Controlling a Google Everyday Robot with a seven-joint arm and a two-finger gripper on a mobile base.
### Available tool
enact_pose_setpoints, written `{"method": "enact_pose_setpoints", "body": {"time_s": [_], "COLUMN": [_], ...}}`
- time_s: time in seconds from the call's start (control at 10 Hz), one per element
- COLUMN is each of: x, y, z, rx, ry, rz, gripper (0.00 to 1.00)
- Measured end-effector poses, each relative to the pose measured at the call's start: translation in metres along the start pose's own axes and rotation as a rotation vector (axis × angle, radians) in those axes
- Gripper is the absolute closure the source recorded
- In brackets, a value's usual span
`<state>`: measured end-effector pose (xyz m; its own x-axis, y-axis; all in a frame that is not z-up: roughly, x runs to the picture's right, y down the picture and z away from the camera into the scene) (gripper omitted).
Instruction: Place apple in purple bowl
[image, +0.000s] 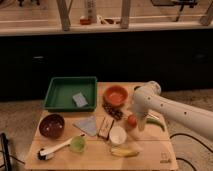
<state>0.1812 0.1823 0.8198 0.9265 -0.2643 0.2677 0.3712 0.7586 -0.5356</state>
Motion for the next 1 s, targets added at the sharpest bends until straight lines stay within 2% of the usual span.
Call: {"method": "enact_pose_setpoints", "body": {"time_s": [0.1, 0.2, 0.8, 0.9, 1.0], "x": [0.0006, 0.0006, 0.0002, 0.0000, -0.0007], "y": [-0.0001, -0.0004, -0.0039, -0.0030, -0.0033], "z": [0.0031, 0.0058, 0.0096, 0.0085, 0.0050], "rx": [0.002, 0.004, 0.007, 0.005, 0.007], "ry": [-0.009, -0.014, -0.011, -0.006, -0.001], "rz": [0.000, -0.001, -0.022, -0.028, -0.036], "gripper": [0.22, 0.27, 0.88, 0.96, 1.00]}}
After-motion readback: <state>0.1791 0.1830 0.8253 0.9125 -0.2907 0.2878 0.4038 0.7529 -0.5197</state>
